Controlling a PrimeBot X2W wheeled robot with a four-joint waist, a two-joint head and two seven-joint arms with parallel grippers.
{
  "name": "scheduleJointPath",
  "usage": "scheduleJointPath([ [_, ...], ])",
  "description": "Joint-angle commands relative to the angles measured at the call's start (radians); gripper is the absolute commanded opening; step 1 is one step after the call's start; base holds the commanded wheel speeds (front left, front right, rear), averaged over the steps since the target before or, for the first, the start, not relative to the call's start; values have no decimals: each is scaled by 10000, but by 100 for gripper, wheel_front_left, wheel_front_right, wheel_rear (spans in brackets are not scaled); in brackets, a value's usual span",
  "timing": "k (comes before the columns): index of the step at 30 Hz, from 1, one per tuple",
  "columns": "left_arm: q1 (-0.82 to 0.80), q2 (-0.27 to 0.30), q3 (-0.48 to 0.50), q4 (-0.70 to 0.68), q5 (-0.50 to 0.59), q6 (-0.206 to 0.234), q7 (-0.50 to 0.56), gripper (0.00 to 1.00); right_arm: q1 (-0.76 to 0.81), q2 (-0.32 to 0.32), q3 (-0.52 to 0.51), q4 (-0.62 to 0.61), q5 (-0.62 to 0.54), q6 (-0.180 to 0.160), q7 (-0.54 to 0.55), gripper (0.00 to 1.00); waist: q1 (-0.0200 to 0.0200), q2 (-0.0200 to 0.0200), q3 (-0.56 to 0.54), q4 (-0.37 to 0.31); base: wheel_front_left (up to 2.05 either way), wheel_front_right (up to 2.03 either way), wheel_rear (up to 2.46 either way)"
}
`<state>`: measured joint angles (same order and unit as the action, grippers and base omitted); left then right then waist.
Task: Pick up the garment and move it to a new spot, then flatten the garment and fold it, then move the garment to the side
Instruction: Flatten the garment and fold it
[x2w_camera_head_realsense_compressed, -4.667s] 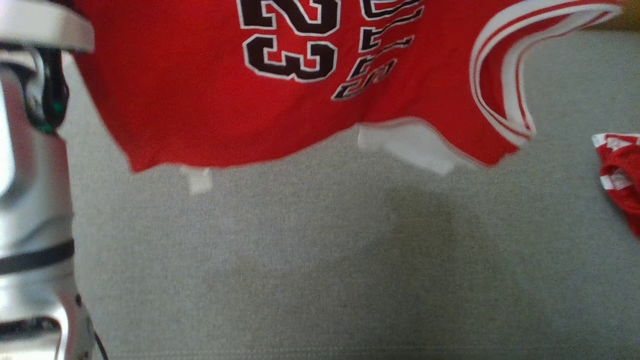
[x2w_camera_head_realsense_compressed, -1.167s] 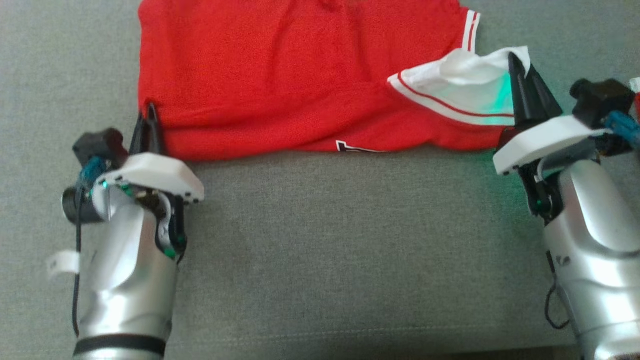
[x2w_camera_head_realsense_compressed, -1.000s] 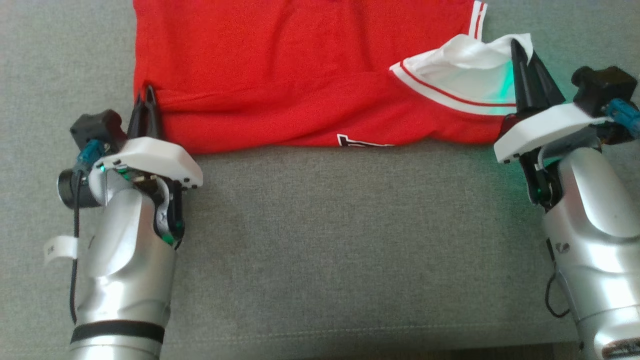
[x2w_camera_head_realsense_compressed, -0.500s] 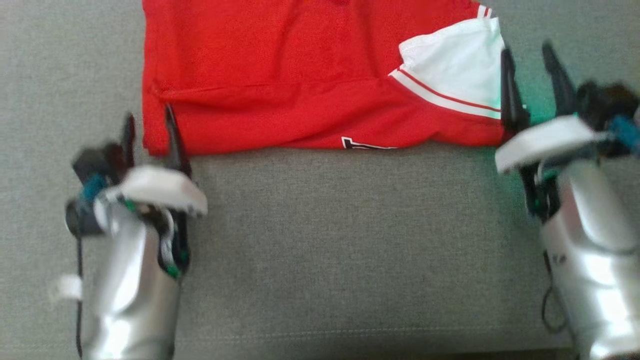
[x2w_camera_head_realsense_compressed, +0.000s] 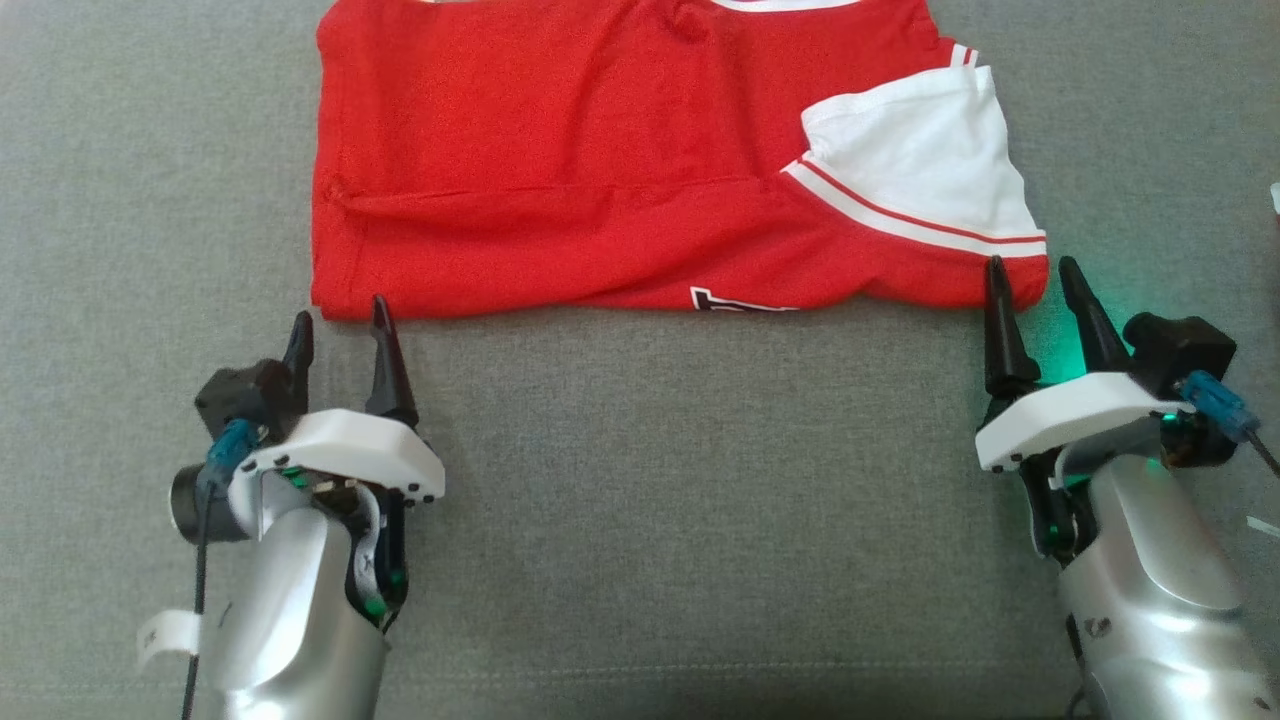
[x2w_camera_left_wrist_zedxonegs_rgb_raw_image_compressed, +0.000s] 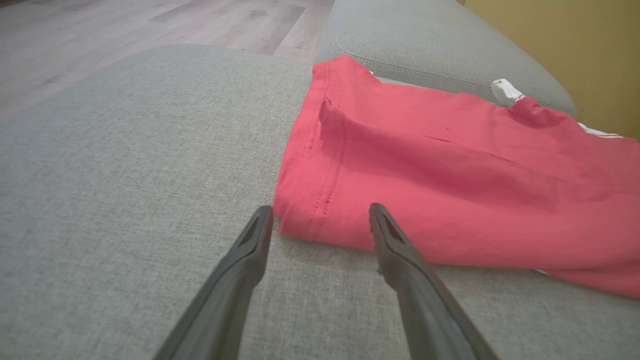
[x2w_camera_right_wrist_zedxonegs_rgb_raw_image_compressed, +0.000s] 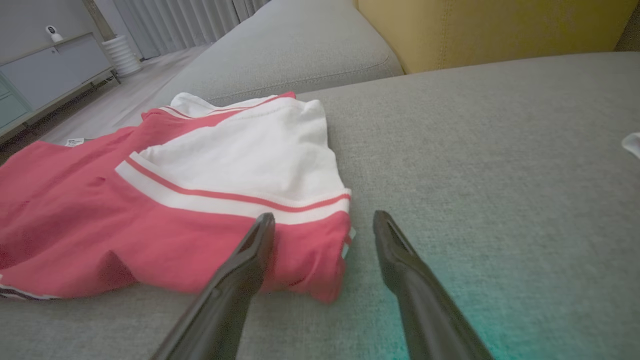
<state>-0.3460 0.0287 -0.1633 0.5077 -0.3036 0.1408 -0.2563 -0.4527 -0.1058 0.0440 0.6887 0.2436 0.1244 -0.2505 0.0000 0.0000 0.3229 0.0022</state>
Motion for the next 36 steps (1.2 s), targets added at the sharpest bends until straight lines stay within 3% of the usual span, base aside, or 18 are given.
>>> scheduleJointPath([
  [1,12,216,202,-319,-50,59,-55,100,-59,59,127,-157,-77,63,-39,100,0,0,-17,21,0,0,0],
  [5,12,216,168,-293,-18,33,-55,100,-161,118,60,251,-191,63,179,100,0,0,-73,76,0,0,0],
  [7,10,216,171,-268,-7,7,-55,100,-212,153,42,436,-230,63,227,90,0,0,-108,97,0,0,0],
  [8,10,216,174,-255,1,-7,-55,100,-235,172,59,541,-229,63,283,65,0,0,-124,105,0,0,0],
  [9,11,216,180,-244,12,-19,-55,100,-265,189,62,630,-221,63,310,29,0,0,-140,108,0,0,0],
  [10,17,216,184,-233,19,-29,-55,100,-294,204,77,698,-213,63,308,0,0,0,-157,111,0,0,0],
  [18,63,216,167,-105,-70,-154,-55,100,-489,118,95,802,29,63,142,0,0,0,-248,71,0,0,0],
  [27,-202,216,279,337,-571,-615,-55,100,-717,-336,246,404,113,63,92,0,0,0,-122,-196,0,0,0],
  [36,-745,216,664,495,-595,-960,-55,100,-808,-340,438,189,119,63,160,0,0,0,141,-310,0,0,0],
])
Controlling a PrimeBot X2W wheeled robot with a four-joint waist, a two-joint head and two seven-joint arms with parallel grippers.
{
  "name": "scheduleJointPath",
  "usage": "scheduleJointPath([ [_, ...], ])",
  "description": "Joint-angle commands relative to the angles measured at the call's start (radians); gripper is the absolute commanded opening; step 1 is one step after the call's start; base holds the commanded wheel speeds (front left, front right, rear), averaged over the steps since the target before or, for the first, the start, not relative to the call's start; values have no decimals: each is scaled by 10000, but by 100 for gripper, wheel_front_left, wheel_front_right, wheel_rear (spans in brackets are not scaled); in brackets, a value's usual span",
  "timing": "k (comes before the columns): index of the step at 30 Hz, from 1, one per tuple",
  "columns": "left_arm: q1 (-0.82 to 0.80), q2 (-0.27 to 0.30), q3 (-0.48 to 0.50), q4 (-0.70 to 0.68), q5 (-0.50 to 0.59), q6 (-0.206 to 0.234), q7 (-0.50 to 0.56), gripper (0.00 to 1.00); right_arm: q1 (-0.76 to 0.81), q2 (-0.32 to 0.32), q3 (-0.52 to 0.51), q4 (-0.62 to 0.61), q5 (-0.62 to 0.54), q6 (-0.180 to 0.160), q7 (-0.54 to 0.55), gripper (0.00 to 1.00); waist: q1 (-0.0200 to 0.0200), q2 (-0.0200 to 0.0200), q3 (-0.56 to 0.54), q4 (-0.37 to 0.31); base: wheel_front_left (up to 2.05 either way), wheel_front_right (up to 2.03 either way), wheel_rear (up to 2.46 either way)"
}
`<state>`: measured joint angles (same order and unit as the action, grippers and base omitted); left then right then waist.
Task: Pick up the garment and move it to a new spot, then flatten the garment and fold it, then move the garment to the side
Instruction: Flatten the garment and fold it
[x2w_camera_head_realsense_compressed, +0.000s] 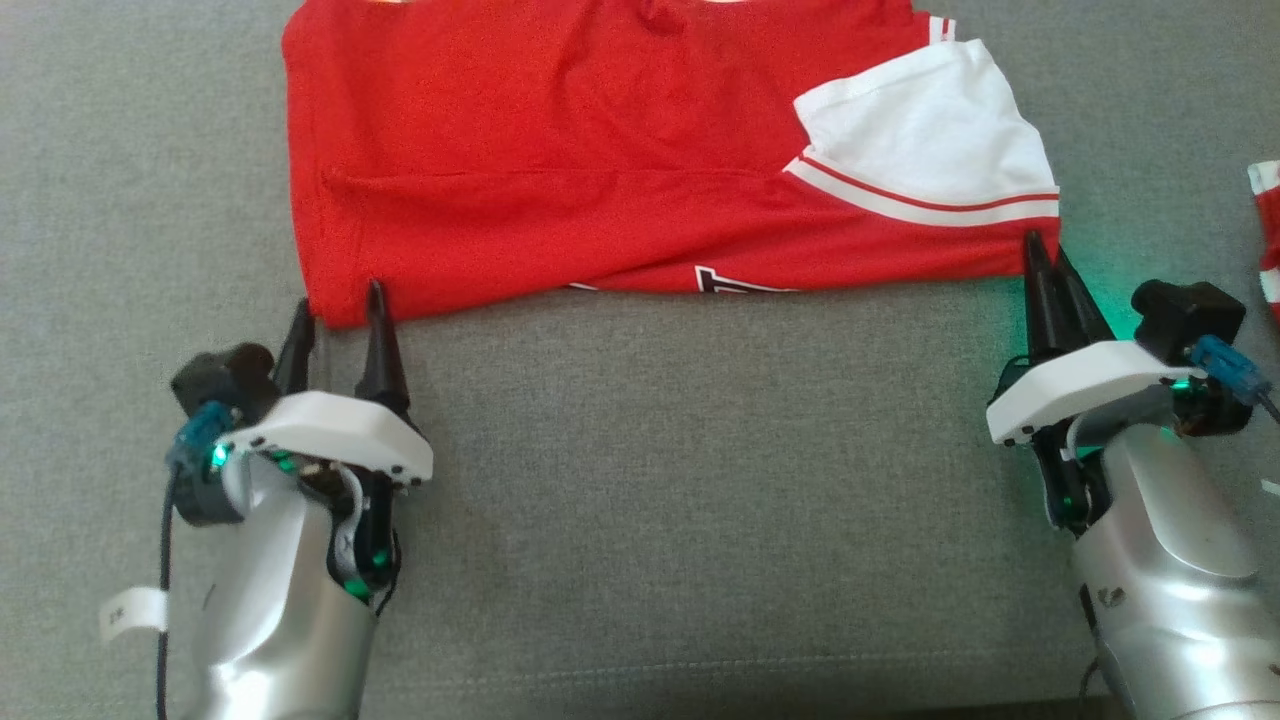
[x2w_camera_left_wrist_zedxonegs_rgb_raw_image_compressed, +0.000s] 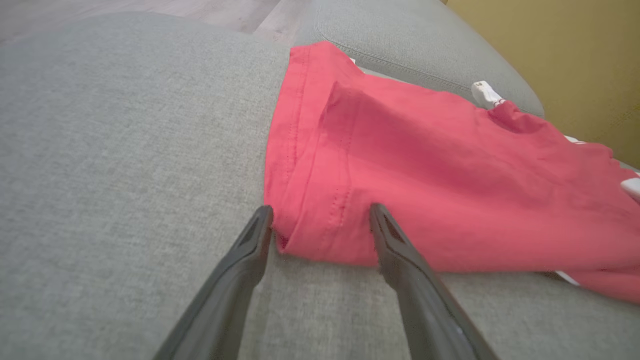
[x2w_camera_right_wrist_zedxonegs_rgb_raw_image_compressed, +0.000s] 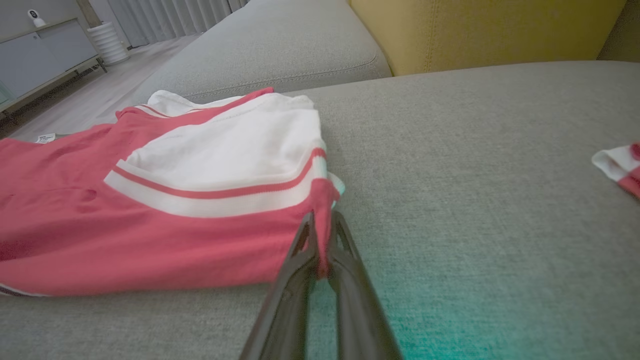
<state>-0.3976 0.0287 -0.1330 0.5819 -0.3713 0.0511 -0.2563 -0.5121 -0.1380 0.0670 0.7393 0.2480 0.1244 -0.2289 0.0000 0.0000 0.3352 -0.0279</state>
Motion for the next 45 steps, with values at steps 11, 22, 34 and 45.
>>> scheduleJointPath([
  [11,-686,216,640,694,239,-382,-55,100,-367,-4,387,-515,86,63,-6,0,0,0,301,-138,0,0,0],
  [22,-914,216,58,1524,-684,-957,-55,0,-312,-46,247,-589,182,63,-48,0,0,0,17,-17,0,0,0],
  [34,-166,216,1232,995,-134,-932,-55,0,323,-241,371,-539,585,63,68,0,0,0,-1379,84,0,0,0],
  [45,1568,216,799,1369,-441,-771,-55,0,2368,-530,902,-1332,1491,63,920,0,0,0,-2497,78,0,0,0],
])
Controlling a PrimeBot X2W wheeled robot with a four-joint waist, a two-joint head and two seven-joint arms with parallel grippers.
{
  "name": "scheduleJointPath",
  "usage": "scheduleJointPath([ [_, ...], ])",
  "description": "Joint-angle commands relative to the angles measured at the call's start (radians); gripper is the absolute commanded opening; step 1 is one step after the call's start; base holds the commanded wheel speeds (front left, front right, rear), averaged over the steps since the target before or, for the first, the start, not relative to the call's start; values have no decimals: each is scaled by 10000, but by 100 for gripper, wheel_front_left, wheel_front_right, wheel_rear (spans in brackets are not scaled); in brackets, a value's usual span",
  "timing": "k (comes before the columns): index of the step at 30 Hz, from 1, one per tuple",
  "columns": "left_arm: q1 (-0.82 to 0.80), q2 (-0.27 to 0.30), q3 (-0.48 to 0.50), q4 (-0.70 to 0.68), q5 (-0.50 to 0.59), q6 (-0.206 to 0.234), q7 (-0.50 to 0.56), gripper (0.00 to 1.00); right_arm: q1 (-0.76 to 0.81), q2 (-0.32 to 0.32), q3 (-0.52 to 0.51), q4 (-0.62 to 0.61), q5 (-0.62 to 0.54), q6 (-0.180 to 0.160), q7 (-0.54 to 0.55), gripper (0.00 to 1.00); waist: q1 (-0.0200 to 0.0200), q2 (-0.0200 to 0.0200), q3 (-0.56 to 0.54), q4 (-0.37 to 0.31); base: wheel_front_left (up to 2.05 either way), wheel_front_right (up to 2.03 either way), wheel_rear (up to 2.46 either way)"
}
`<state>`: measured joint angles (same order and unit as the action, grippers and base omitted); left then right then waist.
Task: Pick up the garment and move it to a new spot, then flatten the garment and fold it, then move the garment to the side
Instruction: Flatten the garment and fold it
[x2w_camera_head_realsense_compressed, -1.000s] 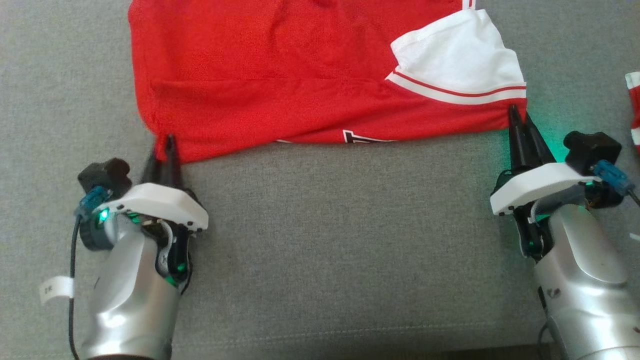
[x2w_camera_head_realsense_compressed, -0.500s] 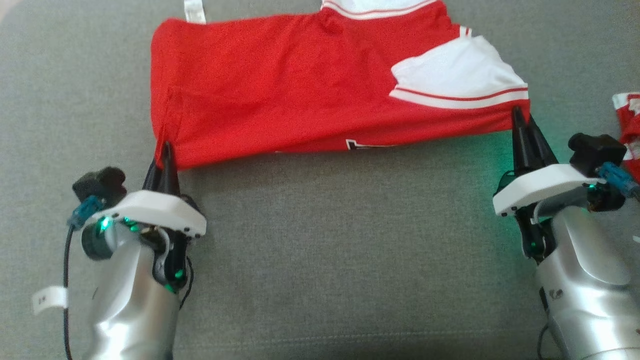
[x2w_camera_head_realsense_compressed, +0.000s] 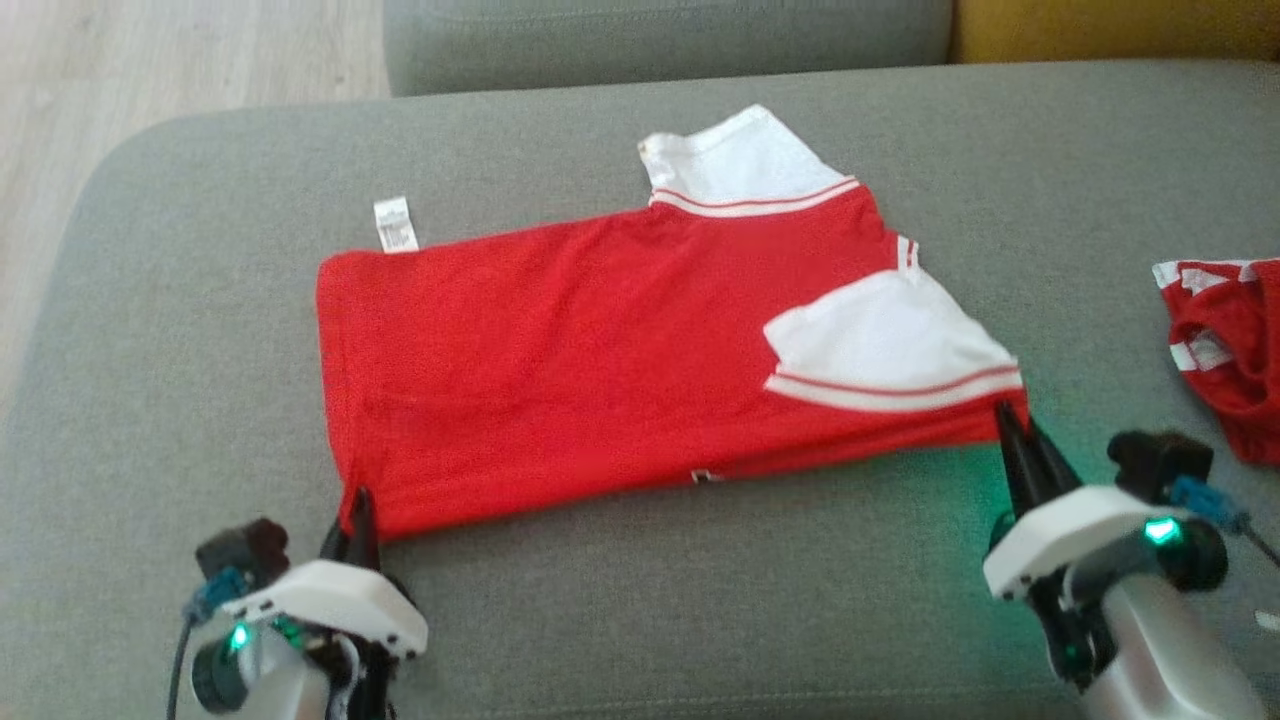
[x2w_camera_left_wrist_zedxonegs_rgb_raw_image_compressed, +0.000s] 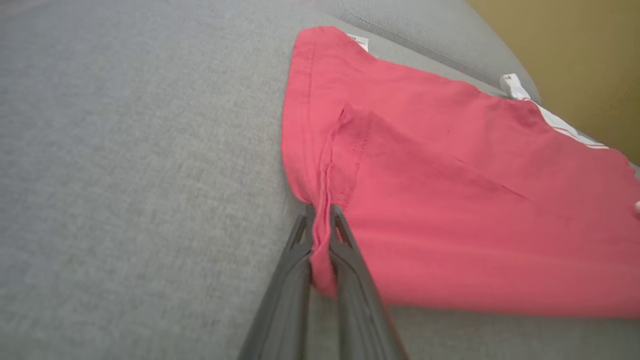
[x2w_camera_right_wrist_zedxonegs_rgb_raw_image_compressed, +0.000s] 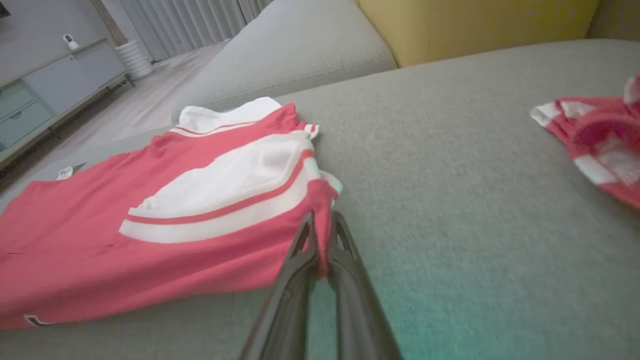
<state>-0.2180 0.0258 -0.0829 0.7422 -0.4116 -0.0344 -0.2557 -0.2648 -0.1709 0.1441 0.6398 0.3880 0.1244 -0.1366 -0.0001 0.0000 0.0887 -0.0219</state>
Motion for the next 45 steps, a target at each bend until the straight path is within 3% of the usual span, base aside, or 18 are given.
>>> scheduleJointPath([
  [1,-173,244,210,-248,-59,110,-61,0,33,-206,122,-428,158,63,96,0,1,0,-14,28,0,0,0],
  [2,-150,244,114,-271,-51,130,-61,27,133,-218,140,-513,178,63,188,13,1,0,12,39,0,0,0],
  [3,-156,244,5,-329,-22,143,-61,85,196,-223,154,-606,174,63,259,100,1,0,52,55,0,0,0],
  [4,-186,244,-111,-382,25,166,-61,100,213,-205,137,-710,177,63,301,100,1,0,99,69,0,0,0],
  [13,-1553,292,-722,-466,602,209,-61,100,-584,-231,98,-1642,-127,63,386,100,1,0,498,160,0,0,0],
  [22,-4914,1380,-982,1157,1168,98,983,100,-2630,-225,524,-2004,-542,63,901,100,1,0,1624,-71,0,0,0],
  [32,-6875,2519,-1202,2776,1369,-338,1879,100,-3892,-160,1186,-1808,-467,63,746,100,1,0,2654,-420,0,0,0],
  [40,-7397,2744,-1546,3560,1441,-599,2393,100,-4369,-264,1485,-1715,-338,63,669,100,1,0,3027,-446,0,0,0],
  [45,-7550,2577,-1813,3902,1473,-711,2626,100,-4735,-515,1538,-1689,-297,63,810,100,1,0,3147,-261,0,0,0],
])
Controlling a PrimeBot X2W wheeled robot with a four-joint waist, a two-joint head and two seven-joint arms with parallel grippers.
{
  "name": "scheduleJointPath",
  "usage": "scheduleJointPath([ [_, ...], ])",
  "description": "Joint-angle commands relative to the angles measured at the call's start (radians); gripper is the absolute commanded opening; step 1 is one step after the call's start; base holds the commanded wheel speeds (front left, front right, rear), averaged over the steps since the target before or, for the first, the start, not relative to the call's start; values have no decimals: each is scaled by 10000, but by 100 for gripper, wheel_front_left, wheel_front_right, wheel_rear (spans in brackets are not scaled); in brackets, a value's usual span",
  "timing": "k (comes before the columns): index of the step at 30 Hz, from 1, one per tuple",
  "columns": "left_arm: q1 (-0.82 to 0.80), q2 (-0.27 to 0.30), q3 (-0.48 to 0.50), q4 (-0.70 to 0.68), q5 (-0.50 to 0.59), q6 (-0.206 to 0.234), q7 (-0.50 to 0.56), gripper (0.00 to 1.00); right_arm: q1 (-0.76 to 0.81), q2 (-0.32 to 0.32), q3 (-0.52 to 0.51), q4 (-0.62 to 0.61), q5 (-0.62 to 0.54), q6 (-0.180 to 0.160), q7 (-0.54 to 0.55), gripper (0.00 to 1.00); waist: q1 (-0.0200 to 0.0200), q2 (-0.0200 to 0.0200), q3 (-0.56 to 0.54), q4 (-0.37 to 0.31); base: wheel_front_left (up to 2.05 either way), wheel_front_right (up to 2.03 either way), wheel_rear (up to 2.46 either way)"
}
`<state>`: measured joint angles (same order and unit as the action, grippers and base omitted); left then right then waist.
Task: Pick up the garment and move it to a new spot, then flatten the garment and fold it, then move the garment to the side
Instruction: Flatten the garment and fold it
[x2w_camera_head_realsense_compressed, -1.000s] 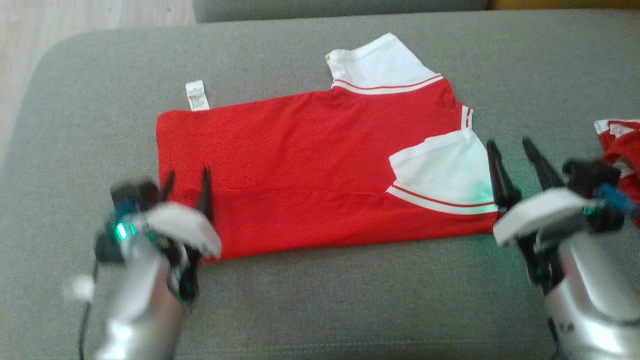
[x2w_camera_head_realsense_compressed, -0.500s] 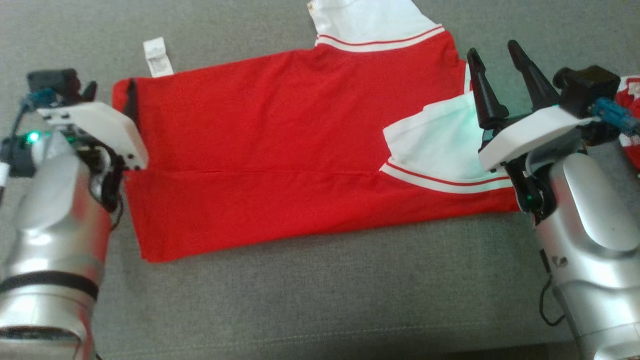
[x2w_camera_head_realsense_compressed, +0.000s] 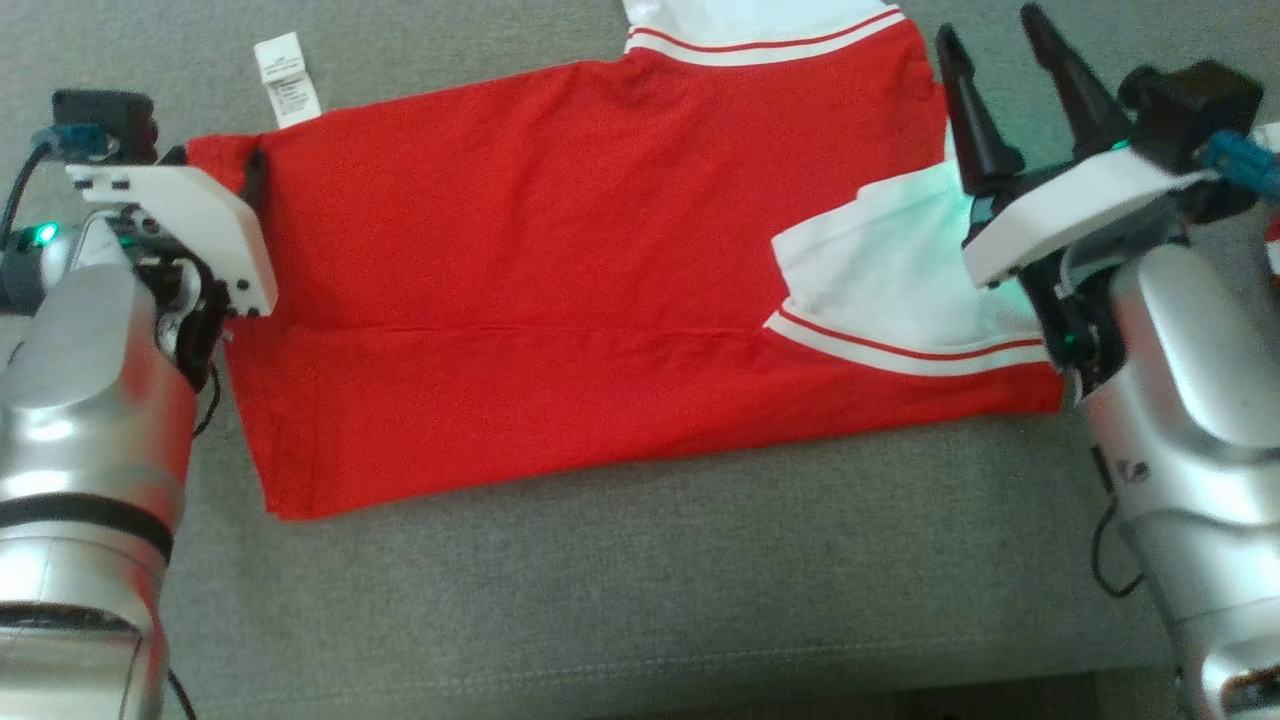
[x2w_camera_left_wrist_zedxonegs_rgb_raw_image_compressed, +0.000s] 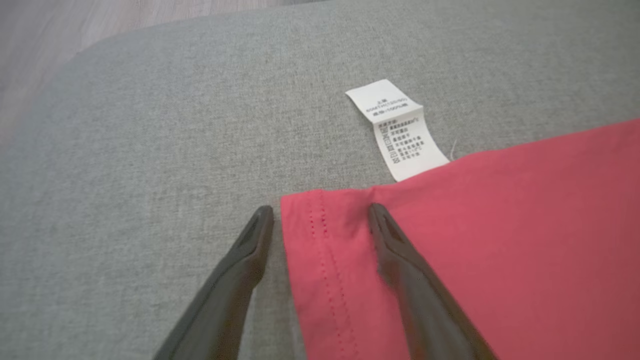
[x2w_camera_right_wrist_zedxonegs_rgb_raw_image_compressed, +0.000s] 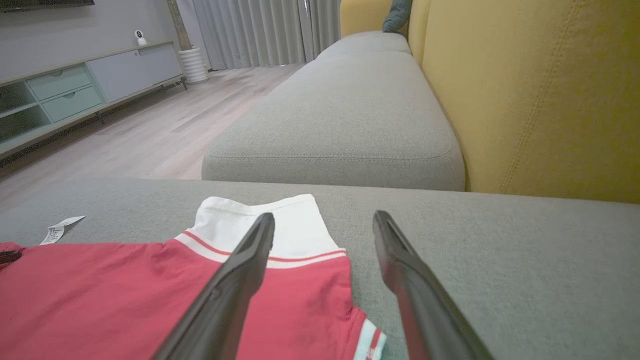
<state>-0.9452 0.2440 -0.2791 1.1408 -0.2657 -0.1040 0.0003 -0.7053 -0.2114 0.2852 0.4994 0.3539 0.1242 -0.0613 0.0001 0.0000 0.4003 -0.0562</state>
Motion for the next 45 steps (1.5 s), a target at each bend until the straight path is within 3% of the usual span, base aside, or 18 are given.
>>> scheduleJointPath([
  [1,-307,329,94,-41,-1,-50,122,68,-423,-185,144,-276,20,65,126,100,-1,0,52,142,0,0,0],
  [2,-342,268,45,-17,-18,-79,153,39,-531,-262,165,-257,-10,65,214,100,-1,0,74,205,0,0,0],
  [3,-381,200,4,-22,-51,-110,141,0,-655,-338,180,-230,-37,65,308,100,-1,0,99,276,0,0,0],
  [8,-599,-30,-154,-141,-153,-186,-41,0,-1335,-594,252,20,-148,65,782,100,-1,0,277,615,0,0,0],
  [19,-1346,-1166,-1233,-923,-655,-262,-851,0,-3871,-843,418,2472,-500,65,2575,100,-1,0,1183,2106,0,0,0],
  [26,-1662,-1691,-2125,-1350,-1321,-265,-1256,0,-4840,-1173,370,3886,-895,65,3008,100,-1,0,1714,3011,0,0,0],
  [38,-1938,-1928,-3412,-1518,-2379,-266,-1803,0,-5810,-1187,-184,5859,-1665,65,3315,100,-1,0,2103,3716,0,0,0],
  [39,-1962,-1930,-3472,-1477,-2441,-266,-1839,0,-5840,-1176,-156,5959,-1696,65,3361,12,-1,0,2103,3710,0,0,0],
  [40,-1986,-1932,-3522,-1427,-2500,-266,-1872,0,-5865,-1165,-128,6056,-1710,65,3424,0,-1,0,2102,3692,0,0,0],
  [45,-2129,-1934,-3628,-1099,-2701,-266,-2081,0,-6024,-1247,-222,6226,-1824,65,3011,0,-1,0,1982,3527,0,0,0],
])
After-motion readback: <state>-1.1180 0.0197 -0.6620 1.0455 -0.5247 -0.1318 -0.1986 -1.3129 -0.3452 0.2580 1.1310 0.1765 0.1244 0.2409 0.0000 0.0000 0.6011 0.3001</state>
